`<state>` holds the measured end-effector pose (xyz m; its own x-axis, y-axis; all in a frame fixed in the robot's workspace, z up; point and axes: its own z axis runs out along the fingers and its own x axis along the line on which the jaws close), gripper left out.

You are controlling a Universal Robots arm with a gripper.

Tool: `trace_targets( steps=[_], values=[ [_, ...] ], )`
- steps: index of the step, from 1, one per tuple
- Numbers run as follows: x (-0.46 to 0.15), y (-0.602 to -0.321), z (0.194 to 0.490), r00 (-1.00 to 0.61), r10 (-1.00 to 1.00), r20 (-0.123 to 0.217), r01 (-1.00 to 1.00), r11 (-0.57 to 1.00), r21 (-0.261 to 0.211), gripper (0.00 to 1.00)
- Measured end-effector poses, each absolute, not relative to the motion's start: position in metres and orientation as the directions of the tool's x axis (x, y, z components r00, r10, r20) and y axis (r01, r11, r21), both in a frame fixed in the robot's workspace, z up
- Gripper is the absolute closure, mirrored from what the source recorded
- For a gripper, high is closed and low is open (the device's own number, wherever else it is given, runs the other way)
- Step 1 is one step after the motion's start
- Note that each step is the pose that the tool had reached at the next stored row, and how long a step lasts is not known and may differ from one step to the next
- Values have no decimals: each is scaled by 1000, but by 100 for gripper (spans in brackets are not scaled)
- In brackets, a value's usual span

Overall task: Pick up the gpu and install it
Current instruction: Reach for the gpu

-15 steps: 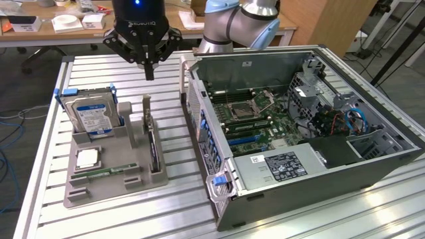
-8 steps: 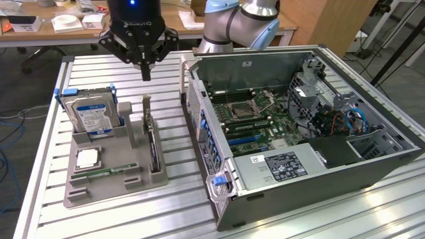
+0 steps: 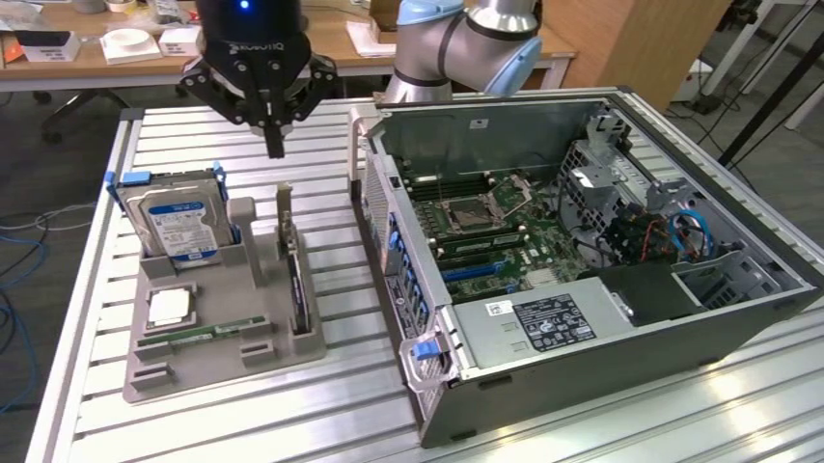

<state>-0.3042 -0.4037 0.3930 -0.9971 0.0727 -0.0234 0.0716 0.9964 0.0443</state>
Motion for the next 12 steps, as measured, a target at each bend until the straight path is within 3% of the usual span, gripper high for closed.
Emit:
trace_targets(
  steps=[12],
  values=[
    [-311,-404,393,-997,73,-25,72,996,44,89]
  ],
)
